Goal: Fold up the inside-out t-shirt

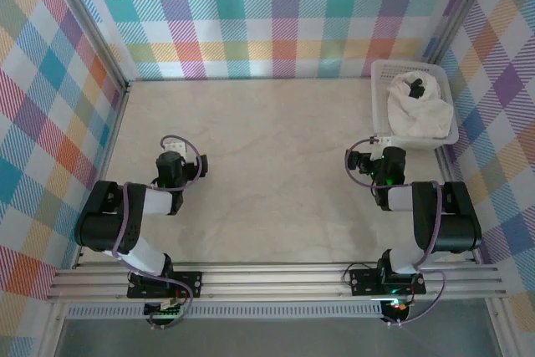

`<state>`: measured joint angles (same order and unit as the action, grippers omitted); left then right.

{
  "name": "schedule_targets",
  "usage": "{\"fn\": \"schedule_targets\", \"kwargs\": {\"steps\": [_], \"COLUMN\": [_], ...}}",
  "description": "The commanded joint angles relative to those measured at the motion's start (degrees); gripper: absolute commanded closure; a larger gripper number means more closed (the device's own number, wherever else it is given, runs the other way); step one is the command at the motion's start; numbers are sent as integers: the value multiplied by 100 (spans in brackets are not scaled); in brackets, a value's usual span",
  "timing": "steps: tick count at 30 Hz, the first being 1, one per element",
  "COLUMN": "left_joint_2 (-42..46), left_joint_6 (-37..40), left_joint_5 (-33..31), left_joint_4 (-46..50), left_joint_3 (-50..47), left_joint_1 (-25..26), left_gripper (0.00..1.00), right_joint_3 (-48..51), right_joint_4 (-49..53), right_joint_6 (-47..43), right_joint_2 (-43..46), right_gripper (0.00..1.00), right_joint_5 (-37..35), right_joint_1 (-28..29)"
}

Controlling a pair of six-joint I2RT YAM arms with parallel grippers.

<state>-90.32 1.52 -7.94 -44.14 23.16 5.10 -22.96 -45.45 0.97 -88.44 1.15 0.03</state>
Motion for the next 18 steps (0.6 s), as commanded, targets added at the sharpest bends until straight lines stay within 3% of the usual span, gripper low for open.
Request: {"fn": "schedule_targets", "kwargs": {"steps": [1,18], "left_joint_2": [64,65], "left_joint_6": [-1,4], "left_joint_5": [81,87], "left_joint_4": [-227,-227], "left_joint_3": [92,84], "left_joint_1": [-67,-80], "left_gripper": [0,0], "right_joint_3": [-55,-42], "right_joint_4": [-206,-232], "right_joint_6": [-62,-75], "right_joint_2": [54,76], "right_gripper": [0,0], "right_joint_5": [127,191], "right_joint_1": [-3,-3]}}
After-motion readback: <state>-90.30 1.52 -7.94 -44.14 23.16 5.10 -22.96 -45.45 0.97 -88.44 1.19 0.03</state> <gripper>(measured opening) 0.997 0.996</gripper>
